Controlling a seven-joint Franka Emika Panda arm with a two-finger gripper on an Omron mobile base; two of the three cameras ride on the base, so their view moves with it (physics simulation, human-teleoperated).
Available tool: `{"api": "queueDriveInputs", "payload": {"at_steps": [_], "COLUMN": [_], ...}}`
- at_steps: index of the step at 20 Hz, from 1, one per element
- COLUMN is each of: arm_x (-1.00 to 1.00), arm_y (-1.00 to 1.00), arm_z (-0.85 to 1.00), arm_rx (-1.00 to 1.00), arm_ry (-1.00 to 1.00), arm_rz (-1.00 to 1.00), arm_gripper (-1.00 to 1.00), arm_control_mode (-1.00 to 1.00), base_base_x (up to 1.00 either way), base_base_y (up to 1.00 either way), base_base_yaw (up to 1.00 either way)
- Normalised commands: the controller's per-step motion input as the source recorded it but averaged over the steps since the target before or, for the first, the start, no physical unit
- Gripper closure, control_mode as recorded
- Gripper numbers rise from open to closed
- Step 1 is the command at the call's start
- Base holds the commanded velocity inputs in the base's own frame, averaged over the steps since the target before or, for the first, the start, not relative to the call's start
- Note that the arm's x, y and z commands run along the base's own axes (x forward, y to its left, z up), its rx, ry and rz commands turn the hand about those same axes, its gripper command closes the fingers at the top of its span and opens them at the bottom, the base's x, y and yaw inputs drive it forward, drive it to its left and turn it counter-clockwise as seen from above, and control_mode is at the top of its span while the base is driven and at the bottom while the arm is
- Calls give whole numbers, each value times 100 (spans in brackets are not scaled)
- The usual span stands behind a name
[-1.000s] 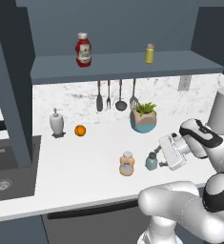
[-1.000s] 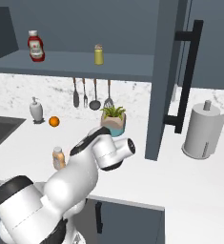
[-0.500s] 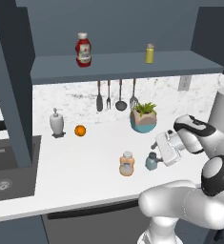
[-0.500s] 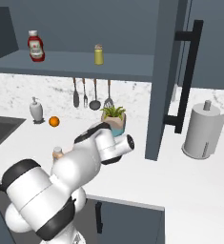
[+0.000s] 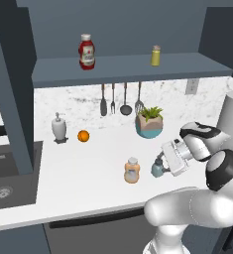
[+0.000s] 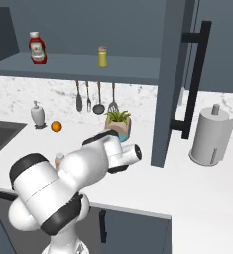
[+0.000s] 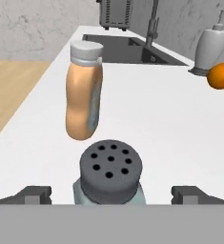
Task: Put the shaker and condiment bottle from the counter next to their counterparts in the cabinet.
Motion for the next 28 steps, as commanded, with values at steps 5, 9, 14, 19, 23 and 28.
{"api": "queueDriveInputs", "payload": {"at_steps": [5, 9, 14, 19, 23, 28], "arm_x": [3, 1, 4, 0, 0, -12], "arm_y": [6, 20, 24, 3, 0, 6], "arm_z": [-10, -14, -21, -18, 2, 62], "arm_rx": [0, 0, 0, 0, 2, -1], "arm_ry": [0, 2, 6, 1, 0, -2], "arm_rz": [0, 0, 0, 0, 0, 0], "arm_gripper": [-100, -100, 100, 100, 100, 100], "arm_control_mode": [-100, -100, -100, -100, -100, -100], "base_base_x": [0, 0, 0, 0, 0, 0], "base_base_y": [0, 0, 0, 0, 0, 0], "base_base_yaw": [0, 0, 0, 0, 0, 0]}}
